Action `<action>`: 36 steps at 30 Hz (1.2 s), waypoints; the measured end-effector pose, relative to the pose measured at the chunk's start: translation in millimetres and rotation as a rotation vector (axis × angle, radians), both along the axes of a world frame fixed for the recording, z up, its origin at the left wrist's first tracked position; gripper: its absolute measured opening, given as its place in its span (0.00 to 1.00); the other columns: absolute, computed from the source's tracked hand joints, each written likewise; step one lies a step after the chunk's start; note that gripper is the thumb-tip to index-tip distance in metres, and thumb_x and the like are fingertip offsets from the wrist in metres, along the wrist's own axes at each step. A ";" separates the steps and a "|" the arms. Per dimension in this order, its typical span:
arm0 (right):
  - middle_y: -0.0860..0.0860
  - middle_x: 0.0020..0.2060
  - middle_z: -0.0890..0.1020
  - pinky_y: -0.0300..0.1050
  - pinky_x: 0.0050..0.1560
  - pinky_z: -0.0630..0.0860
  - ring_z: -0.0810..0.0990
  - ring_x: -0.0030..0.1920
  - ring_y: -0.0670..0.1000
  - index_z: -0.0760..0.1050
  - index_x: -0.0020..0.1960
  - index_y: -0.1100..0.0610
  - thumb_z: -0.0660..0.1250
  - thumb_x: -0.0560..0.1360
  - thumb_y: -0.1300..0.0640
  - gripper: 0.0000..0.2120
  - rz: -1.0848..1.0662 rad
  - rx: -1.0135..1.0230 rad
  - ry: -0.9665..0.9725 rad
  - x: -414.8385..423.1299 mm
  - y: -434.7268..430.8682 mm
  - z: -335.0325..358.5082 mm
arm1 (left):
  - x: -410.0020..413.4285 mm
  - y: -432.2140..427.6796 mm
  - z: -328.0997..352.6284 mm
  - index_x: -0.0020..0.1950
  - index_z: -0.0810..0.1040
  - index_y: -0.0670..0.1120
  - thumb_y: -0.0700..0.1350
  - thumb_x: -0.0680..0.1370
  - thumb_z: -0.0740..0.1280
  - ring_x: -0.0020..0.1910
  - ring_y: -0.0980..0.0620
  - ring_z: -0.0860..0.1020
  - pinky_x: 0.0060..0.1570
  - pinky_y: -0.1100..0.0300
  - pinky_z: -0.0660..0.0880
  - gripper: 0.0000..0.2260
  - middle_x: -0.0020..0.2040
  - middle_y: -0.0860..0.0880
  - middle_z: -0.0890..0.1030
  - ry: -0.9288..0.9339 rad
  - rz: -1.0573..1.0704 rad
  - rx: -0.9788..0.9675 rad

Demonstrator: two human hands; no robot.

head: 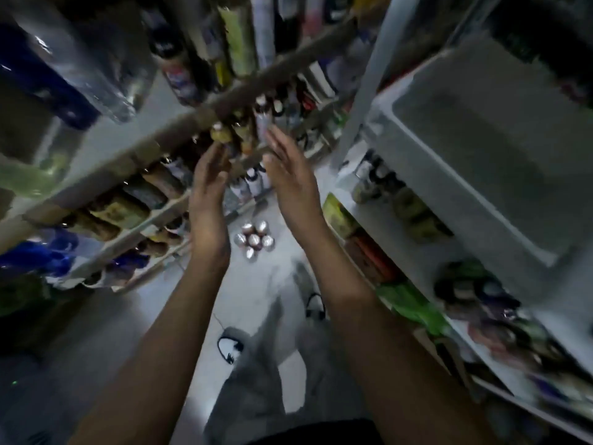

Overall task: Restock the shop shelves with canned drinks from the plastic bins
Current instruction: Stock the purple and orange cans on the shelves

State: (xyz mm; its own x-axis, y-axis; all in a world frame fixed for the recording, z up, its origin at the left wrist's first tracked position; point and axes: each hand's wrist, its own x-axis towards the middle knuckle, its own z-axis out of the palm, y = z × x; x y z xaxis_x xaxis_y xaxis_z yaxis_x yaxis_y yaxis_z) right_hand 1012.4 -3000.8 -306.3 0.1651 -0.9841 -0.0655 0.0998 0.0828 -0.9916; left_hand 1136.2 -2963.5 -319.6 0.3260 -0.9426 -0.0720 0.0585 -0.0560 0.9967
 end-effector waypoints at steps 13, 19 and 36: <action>0.53 0.70 0.74 0.43 0.72 0.69 0.73 0.70 0.42 0.66 0.75 0.63 0.61 0.82 0.66 0.21 -0.073 0.116 0.115 33.0 34.1 -266.4 | 55.7 51.1 -253.3 0.76 0.67 0.42 0.36 0.82 0.58 0.73 0.51 0.71 0.66 0.65 0.69 0.21 0.74 0.46 0.72 0.049 -0.008 0.156; 0.56 0.73 0.72 0.40 0.70 0.69 0.70 0.73 0.48 0.64 0.76 0.63 0.61 0.82 0.65 0.22 -0.072 0.128 0.157 56.0 25.8 -408.3 | 87.9 53.0 -399.2 0.77 0.67 0.40 0.37 0.80 0.58 0.72 0.53 0.72 0.66 0.63 0.70 0.24 0.73 0.46 0.73 -0.009 0.044 0.176; 0.62 0.72 0.71 0.42 0.70 0.72 0.70 0.73 0.55 0.64 0.75 0.68 0.63 0.81 0.66 0.23 -0.176 0.000 0.076 90.4 -8.7 -756.6 | 69.2 -2.3 -760.2 0.74 0.68 0.35 0.32 0.82 0.58 0.58 0.66 0.78 0.57 0.67 0.74 0.19 0.67 0.39 0.75 0.067 0.307 0.024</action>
